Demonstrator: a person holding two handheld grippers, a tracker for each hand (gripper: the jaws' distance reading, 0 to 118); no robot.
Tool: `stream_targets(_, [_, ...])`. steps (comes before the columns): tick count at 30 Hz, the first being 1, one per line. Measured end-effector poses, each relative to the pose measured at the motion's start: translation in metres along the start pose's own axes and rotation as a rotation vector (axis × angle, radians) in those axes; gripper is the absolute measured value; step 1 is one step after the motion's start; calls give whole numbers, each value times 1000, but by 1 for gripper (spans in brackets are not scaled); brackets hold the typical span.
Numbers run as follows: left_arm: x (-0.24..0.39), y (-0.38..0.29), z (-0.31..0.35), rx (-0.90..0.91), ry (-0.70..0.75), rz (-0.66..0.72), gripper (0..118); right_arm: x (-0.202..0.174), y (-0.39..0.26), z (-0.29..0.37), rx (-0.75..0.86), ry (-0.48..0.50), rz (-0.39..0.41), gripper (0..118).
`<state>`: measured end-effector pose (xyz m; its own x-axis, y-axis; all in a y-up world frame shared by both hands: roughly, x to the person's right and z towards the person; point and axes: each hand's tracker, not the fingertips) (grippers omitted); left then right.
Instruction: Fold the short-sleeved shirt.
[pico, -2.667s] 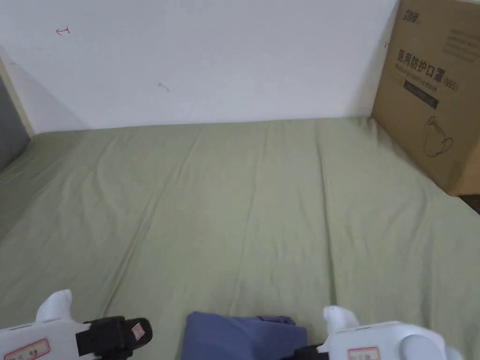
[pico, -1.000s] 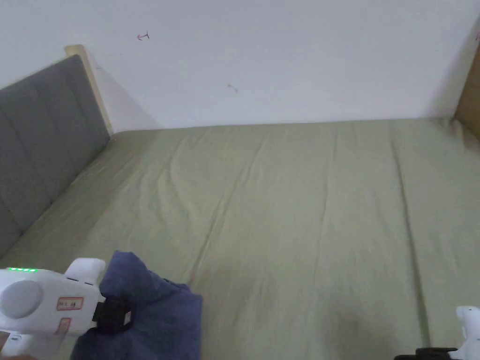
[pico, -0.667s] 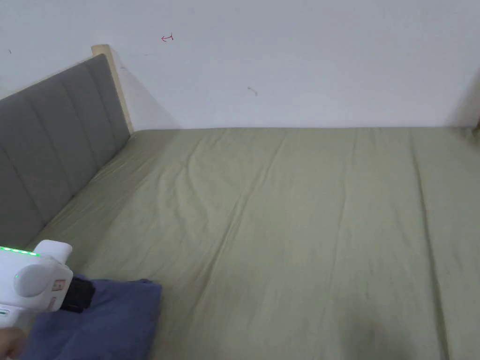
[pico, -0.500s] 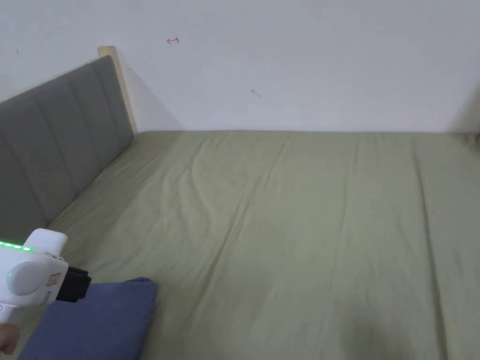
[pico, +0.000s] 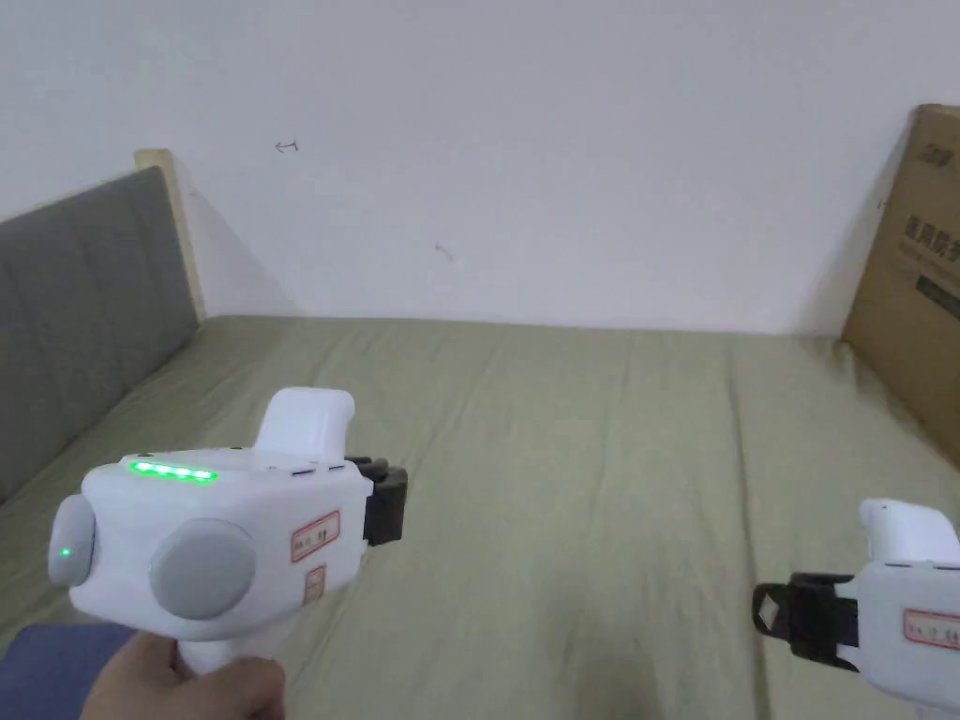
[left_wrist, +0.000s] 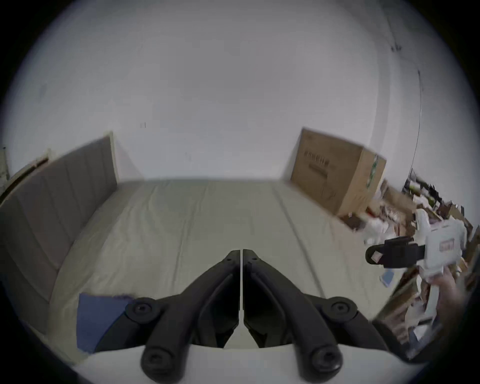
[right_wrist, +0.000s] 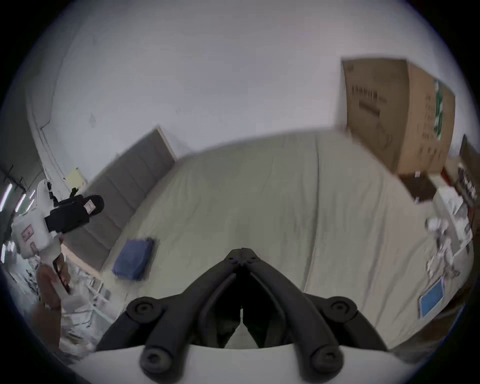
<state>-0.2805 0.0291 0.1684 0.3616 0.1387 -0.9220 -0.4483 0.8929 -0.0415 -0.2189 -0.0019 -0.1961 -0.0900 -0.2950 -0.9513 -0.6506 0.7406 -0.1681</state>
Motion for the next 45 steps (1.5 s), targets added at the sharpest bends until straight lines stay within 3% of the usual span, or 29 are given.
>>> stream_targets(4, [43, 8, 9, 221, 106, -81, 2, -10, 22, 25, 302, -22, 74, 0])
stream_targets(7, [76, 2, 15, 333, 202, -140, 2, -17, 21, 36, 516, -106, 124, 0])
stream_targets(11, [95, -10, 20, 448, 322, -110, 2, -20, 13, 41, 638, -218, 205, 0])
stream_targets(14, [105, -15, 26, 472, 414, -122, 7, -18, 4, 42, 695, -248, 269, 0])
stream_targets(15, [107, -17, 28, 486, 425, -122, 15, -19, 1, 43, 705, -259, 279, 7])
stream_targets(18, [106, -20, 35, 519, 404, -90, 76, -25, -6, 38, 731, -350, 334, 85])
stream_targets(19, [105, -19, 37, 517, 382, -75, 96, -25, -8, 37, 736, -371, 348, 103])
stream_targets(20, [104, -18, 38, 506, 370, -68, 102, -28, -10, 36, 741, -358, 339, 108])
stream_targets(23, [99, -18, 38, 508, 349, -65, 103, -28, -13, 39, 775, -351, 285, 118])
stream_targets(29, [94, -18, 36, 489, 340, -52, 108, -27, -9, 44, 747, -354, 227, 118])
stream_targets(35, [91, -19, 22, 485, 351, -112, 108, -20, -6, 44, 736, -368, 230, 118])
stream_targets(45, [86, -19, 17, 473, 321, -99, 108, -23, -3, 29, 711, -352, 219, 118])
